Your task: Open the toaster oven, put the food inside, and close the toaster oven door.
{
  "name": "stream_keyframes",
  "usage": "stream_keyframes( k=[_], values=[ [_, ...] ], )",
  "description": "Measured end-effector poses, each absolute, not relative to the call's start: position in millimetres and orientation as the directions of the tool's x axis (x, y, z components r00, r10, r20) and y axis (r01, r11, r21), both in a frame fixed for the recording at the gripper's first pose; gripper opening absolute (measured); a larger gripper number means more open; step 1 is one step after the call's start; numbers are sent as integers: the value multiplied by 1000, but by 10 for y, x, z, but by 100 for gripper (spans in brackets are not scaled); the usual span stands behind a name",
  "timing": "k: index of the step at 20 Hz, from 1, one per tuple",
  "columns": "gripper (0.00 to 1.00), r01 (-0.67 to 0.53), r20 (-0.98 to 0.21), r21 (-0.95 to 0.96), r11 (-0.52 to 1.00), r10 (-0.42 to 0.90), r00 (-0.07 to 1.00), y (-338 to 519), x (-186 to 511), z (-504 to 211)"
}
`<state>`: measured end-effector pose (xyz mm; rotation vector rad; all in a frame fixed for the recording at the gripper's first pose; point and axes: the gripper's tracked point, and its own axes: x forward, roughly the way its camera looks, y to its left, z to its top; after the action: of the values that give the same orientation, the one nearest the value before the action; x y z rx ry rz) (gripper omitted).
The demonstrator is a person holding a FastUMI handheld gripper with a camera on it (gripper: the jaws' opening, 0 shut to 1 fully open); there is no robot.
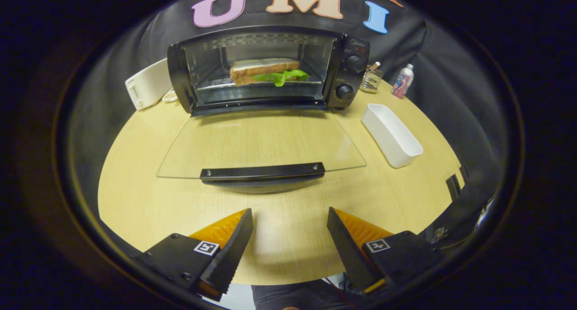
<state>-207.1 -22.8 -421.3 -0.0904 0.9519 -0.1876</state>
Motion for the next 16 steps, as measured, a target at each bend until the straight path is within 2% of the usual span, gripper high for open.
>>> stream_keyframes(
  k=[16],
  values=[
    [98,68,-783,-102,992,-123,610,-124,-1786,-4292]
  ],
)
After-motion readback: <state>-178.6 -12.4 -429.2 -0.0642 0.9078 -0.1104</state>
